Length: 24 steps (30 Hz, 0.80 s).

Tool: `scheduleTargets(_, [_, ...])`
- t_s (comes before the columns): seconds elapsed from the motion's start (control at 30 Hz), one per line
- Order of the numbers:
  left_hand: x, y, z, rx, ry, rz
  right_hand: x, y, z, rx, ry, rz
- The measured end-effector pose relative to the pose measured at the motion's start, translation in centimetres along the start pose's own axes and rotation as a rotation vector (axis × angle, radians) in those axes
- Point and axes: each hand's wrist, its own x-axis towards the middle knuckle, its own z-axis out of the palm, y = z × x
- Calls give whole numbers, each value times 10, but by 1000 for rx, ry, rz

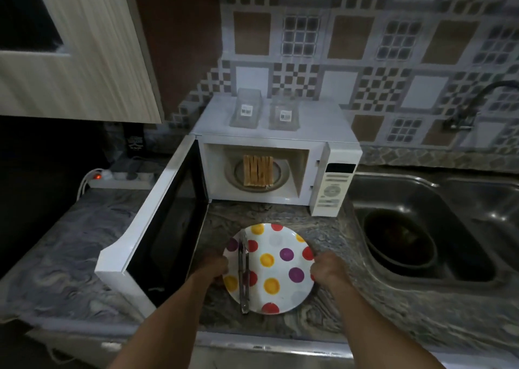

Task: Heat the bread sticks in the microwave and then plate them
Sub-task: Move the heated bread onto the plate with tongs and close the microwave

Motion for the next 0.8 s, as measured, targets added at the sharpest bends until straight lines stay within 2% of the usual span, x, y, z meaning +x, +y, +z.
scheduleTargets(0.13, [10,-2,-4,-33,102,-58,17,-11,0,-56,-6,-60])
scheduleTargets(0.27, [9,0,-6,75,132,-66,27,-14,4,-99,-21,-64])
scheduleTargets(0.43, [19,-2,-6,92,114,-98,31,-15,6,-126,-21,-73])
scheduleTargets(0.53, [20,2,-9,109,123,-49,23,-22,6,-185,53,-107])
scheduleTargets(0.63, [22,15,-17,27,172,39,11,-36,10,-204,111,-189])
scheduleTargets(0.7, [23,24,-20,-11,189,84,4,-48,16,-201,69,-257])
scheduleTargets(0.8, [29,36,-20,-92,131,102,-9,-66,31,-213,1,-354])
